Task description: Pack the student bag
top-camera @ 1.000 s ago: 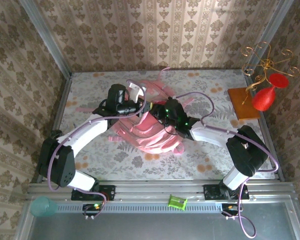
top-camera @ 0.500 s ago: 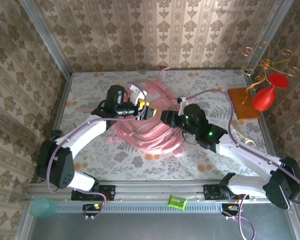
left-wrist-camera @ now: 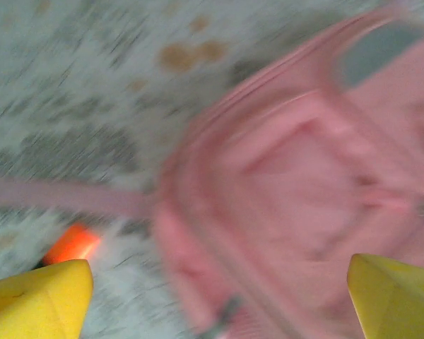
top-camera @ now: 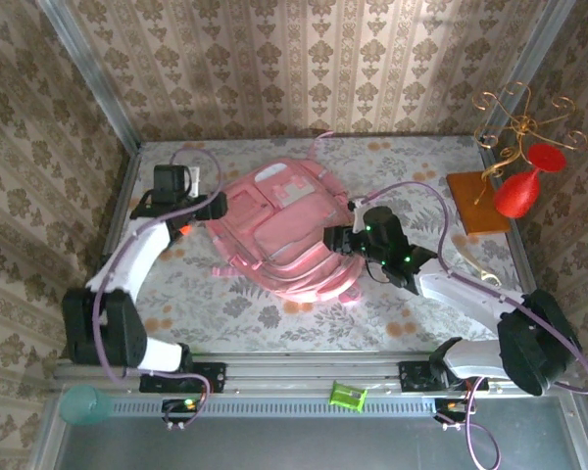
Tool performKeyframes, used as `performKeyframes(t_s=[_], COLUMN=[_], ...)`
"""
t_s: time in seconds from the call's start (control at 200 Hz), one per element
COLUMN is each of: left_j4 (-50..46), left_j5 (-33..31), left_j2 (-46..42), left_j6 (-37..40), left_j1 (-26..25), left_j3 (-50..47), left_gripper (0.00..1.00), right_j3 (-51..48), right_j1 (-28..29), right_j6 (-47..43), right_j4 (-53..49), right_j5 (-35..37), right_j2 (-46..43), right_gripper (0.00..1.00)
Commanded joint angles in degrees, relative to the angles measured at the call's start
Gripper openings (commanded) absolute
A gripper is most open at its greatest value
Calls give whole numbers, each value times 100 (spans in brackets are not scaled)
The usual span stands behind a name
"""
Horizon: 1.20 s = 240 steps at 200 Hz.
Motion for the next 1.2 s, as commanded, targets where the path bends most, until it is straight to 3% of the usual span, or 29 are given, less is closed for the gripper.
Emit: performKeyframes(t_s=[0.0, 0.28, 0.42, 0.62, 0.72, 0.815, 1.02, 1.195], left_j4=[-1015, -1564, -1635, -1862, -1972, -2054, -2111, -2114], left_j5=[-676, -825, -993, -473, -372, -426, -470, -406], left_j2=[558, 2429, 2900, 3277, 3386, 3503, 3530, 3557], left_j6=[546, 1404, 1640, 1645, 1629, 1608, 1451, 1260], left_j1=[328, 803, 920, 1290, 1304, 1320, 1305, 1264], left_j3=[494, 1449, 1687, 1928, 1995, 2028, 1934, 1885], left_gripper=[94, 98, 100, 98, 93, 78, 64, 47], right_j3=[-306, -697, -745, -730, -686, -695, -709, -736], right_j1=[-346, -809, -824, -840, -867, -902, -929, -931], right_j6=[91, 176, 172, 198, 242, 288, 332, 353], right_j4=[638, 729, 721, 704, 686, 716, 743, 738], right_j5=[-646, -766, -711, -678, -713, -791, -837, -817], right_j2=[-83, -543, -606, -543, -436, -397, -432, -483], right_gripper=[50, 51, 51, 52, 51, 52, 52, 52])
